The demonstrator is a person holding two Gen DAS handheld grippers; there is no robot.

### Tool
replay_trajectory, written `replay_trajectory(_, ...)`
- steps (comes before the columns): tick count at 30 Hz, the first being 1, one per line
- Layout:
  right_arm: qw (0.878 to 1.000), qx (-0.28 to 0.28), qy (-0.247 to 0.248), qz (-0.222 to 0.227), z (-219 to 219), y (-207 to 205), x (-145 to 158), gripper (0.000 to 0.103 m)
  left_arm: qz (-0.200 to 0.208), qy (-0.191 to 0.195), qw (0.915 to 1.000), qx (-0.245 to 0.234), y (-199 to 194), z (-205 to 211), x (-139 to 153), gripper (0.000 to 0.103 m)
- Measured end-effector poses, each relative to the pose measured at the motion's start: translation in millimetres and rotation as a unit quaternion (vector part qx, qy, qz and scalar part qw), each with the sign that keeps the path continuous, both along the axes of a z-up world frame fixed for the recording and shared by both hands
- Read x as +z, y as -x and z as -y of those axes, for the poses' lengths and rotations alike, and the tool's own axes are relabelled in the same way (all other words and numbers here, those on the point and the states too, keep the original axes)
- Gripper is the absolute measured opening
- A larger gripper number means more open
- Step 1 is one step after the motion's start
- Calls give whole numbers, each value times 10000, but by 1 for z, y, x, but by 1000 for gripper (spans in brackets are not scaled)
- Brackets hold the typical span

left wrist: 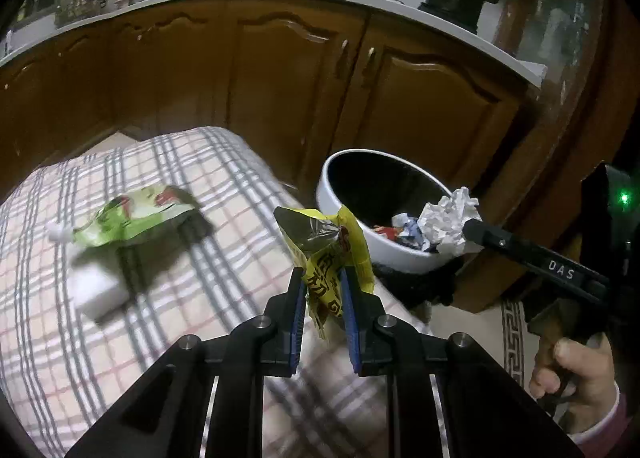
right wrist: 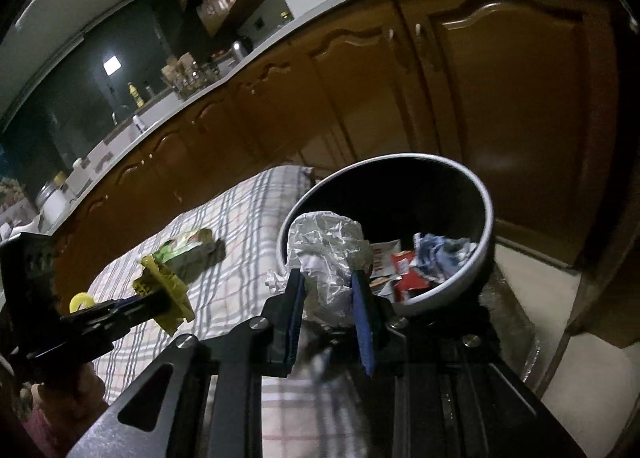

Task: Collect trash
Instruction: 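Carry the chip bag and plastic bag over the white bin and release both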

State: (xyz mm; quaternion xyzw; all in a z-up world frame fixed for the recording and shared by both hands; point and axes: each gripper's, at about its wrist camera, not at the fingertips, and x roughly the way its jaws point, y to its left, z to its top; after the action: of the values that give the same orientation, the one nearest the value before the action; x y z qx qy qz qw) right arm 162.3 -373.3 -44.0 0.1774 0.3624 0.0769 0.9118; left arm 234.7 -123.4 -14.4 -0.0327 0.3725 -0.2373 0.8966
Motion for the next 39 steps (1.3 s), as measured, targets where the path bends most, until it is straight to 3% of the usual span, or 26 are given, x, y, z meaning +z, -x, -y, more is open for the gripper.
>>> replay_trajectory(14, 9996, -267, 60, 7, 34, -14, -1, 24, 11, -74, 9993, -376, -34, 53, -1, 16)
replay_trajectory(32, 9994, -310, 120, -110, 50, -36, -5, 24, -70, -163, 9990, -406, -77, 90, -4, 18)
replay_trajectory(39, 9994, -310, 21, -135, 57, -45, -7, 28, -274, -92, 9990, -351, -93, 99, -9, 22)
